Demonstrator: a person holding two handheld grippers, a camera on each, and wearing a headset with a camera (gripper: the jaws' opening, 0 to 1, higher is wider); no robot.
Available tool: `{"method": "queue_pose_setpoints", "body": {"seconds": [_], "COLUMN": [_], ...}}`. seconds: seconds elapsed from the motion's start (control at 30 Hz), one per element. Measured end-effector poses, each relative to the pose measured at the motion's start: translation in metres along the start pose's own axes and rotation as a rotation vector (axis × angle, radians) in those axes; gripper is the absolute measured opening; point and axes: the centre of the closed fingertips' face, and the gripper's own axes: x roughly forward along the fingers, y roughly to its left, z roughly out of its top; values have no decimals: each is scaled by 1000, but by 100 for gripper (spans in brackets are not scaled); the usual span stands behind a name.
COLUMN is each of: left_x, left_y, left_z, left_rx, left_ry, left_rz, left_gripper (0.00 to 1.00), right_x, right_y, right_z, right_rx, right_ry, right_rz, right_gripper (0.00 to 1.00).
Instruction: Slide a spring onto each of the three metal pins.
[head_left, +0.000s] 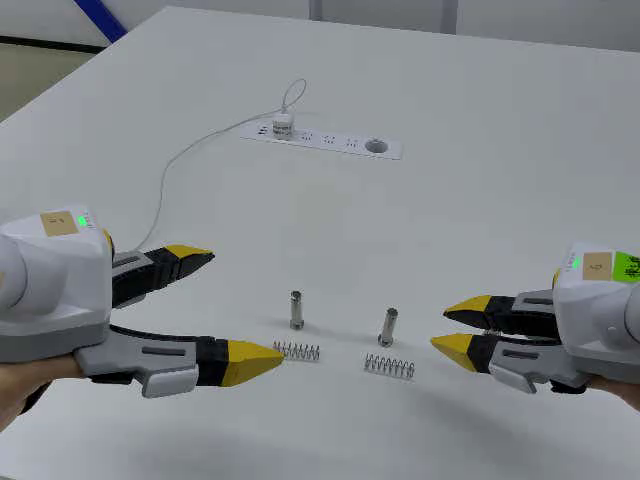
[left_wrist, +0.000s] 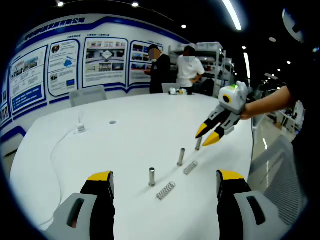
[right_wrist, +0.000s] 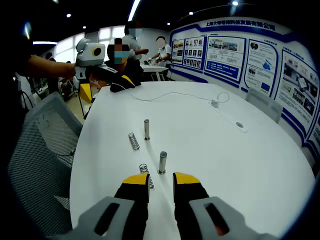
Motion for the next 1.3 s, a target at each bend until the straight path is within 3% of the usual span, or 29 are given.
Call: {"method": "queue_pose_setpoints", "body": {"seconds": [0.3,0.63,1.07,1.3], "left_x": [-1,0,0,1], "left_y": [2,3,3,0], "left_z": [-7,-13,-16,-16], "left_rx": [-5,-16,-21,-20], "left_ry": [15,25,34,39], "left_rz": [4,3,1,-6], "left_gripper": [86,86,86,85], "right_x": [24,45,53,53], "right_y": [20,25,24,28], "right_z": [-17,-32,-47,-47], "right_rx": [-3,-10,-22,1], "right_ry": [54,109,170,166], "right_rz": [64,77,88,110], "right_gripper": [19,19,18,14]}}
